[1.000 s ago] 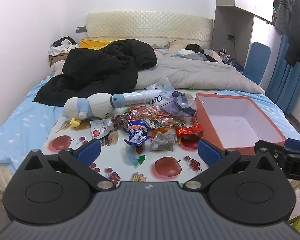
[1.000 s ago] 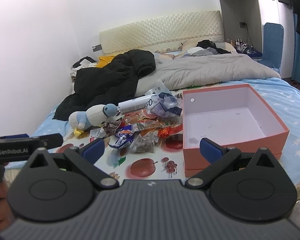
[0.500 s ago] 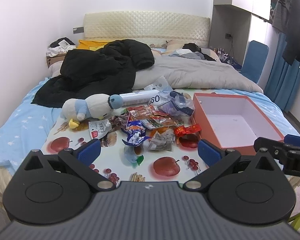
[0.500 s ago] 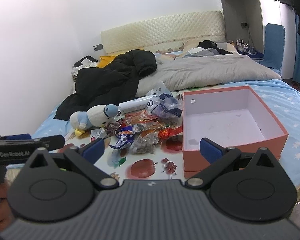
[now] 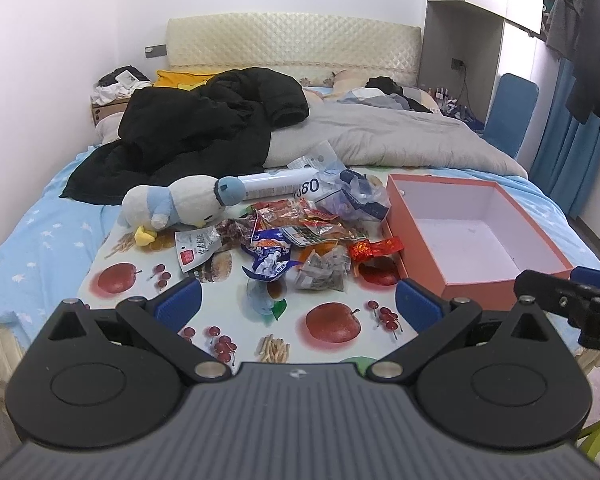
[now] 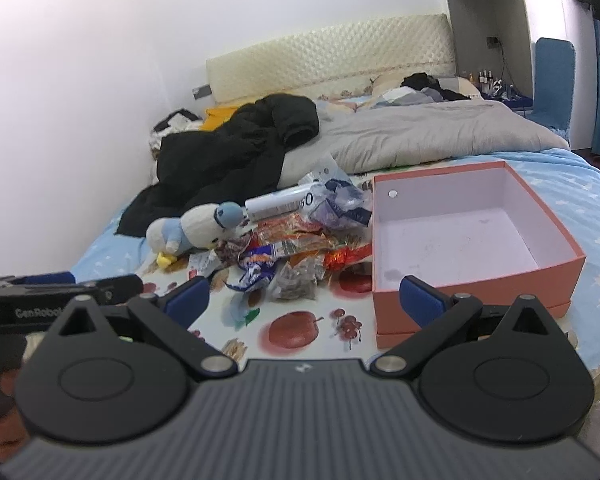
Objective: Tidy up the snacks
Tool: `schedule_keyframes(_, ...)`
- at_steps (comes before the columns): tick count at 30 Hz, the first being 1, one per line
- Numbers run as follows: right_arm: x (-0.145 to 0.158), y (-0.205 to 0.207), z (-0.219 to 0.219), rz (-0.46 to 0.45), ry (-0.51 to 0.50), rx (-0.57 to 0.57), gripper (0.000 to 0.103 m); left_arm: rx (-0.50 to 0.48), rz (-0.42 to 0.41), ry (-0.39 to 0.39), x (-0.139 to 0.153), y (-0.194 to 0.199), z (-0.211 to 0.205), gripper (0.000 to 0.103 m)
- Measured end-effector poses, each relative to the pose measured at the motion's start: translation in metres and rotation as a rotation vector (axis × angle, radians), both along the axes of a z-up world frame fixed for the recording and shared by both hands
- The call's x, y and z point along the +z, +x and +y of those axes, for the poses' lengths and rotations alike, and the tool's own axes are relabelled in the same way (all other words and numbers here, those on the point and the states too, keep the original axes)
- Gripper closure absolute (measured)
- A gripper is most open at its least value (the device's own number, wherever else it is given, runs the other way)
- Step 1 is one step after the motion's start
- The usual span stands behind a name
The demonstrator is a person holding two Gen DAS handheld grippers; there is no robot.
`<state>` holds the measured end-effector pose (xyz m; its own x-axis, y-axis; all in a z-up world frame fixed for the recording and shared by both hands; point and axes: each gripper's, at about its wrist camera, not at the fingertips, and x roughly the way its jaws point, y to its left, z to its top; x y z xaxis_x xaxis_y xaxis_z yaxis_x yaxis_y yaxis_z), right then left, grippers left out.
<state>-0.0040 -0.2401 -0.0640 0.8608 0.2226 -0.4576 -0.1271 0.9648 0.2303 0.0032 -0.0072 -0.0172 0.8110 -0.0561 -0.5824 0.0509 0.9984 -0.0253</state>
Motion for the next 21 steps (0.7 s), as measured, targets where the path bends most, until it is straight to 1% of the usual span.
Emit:
schedule_keyframes(8, -0.006, 0.003, 0.003, 0.017, 0.014, 0.016, 0.0, -0.008, 0.002, -0.004, -0.005, 0.006, 0.003, 0.0)
schedule_keyframes(12, -0.011, 0.003, 0.003, 0.018, 0.037, 0.023, 0.001, -0.006, 0.024, -0.016, -0.015, 0.008, 0.006, 0.0)
schedule_keyframes(14, -0.013, 0.003, 0.006, 0.018, 0.018, 0.031, 0.006, -0.002, 0.033, -0.016, -0.02, 0.009, 0.008, 0.0)
schedule_keyframes(18, -0.023, 0.008, 0.01, 0.024, -0.006, 0.017, 0.006, 0.004, 0.043, -0.023, -0.031, 0.015, 0.015, 0.0)
schedule_keyframes(21, -0.031, 0.012, 0.008, 0.026, 0.0, -0.008, 0.006, -0.01, 0.061, -0.01, -0.04, 0.022, 0.014, 0.0)
